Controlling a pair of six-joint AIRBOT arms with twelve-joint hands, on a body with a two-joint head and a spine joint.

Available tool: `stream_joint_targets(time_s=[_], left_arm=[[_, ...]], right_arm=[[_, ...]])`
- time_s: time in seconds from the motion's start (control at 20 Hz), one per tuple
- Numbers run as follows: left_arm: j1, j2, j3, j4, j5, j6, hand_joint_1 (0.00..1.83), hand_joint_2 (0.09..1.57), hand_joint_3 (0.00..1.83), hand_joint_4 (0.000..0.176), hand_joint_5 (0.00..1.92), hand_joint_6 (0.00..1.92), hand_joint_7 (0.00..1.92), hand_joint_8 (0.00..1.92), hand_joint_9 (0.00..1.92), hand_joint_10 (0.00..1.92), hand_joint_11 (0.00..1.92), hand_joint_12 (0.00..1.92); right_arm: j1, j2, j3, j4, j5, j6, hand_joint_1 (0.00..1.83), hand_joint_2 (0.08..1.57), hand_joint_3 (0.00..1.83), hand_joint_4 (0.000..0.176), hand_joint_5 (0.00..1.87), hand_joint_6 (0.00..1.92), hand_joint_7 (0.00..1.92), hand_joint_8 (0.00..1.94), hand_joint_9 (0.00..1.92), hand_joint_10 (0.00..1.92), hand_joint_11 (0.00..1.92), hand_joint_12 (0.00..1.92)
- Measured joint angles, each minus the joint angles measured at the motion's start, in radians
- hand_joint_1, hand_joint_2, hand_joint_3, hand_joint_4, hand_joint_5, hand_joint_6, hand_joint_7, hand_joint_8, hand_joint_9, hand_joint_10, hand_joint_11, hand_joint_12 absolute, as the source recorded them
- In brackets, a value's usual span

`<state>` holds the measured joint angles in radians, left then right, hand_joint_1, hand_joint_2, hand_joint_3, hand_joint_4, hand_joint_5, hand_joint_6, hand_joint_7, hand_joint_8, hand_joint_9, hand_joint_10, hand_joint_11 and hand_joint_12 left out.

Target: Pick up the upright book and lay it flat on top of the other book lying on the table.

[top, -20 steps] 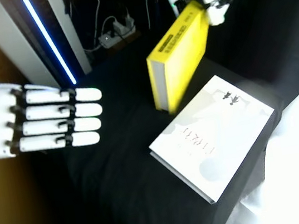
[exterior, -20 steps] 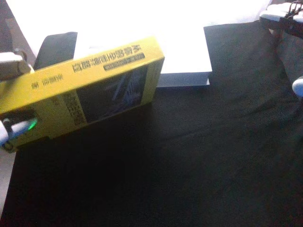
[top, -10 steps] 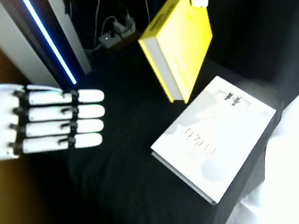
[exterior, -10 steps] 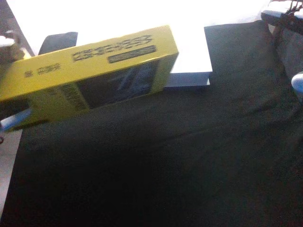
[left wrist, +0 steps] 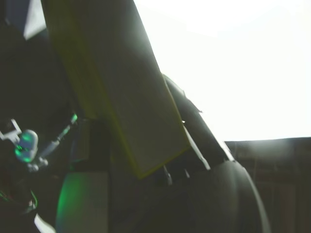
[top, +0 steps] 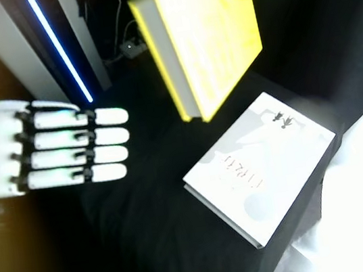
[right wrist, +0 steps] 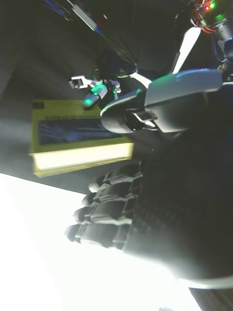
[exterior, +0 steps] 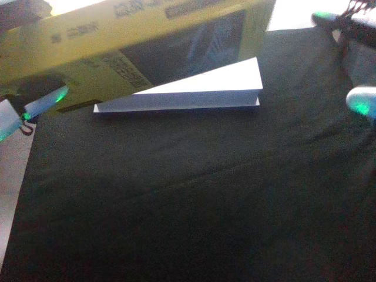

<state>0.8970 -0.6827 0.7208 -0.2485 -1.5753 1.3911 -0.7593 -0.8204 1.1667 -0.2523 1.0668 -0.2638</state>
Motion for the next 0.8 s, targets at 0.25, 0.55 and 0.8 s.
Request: stream_joint_targets(time_s=[0.25,0.55,0.8], left_arm=[[-0.097,-0.051,0.060,-0.050,0.122,0.005,1.25,1.14,0.00,0.000,0.81,1.11,1.05,1.03,1.28,0.51,1.15,1.01],[-0.179,-0.106,0.106,-0.040,0.234,0.000,1.27,1.09,0.00,0.000,0.94,0.88,1.14,0.94,1.37,0.62,1.19,1.23],[-0.227,-0.146,0.131,-0.053,0.311,0.005,1.26,1.10,0.00,0.000,0.92,0.95,1.14,0.91,1.36,0.60,1.21,1.20]], right_arm=[[0.121,-0.019,0.037,-0.002,0.035,0.000,0.55,1.28,0.01,0.000,0.00,0.00,0.00,0.00,0.00,0.00,0.00,0.76],[0.222,-0.124,0.080,-0.096,0.021,0.002,0.58,1.23,0.00,0.008,0.00,0.00,0.00,0.00,0.00,0.00,0.00,1.83],[0.270,-0.176,0.118,-0.081,0.010,0.001,0.66,1.21,0.00,0.000,0.00,0.00,0.00,0.00,0.00,0.00,0.00,1.92]])
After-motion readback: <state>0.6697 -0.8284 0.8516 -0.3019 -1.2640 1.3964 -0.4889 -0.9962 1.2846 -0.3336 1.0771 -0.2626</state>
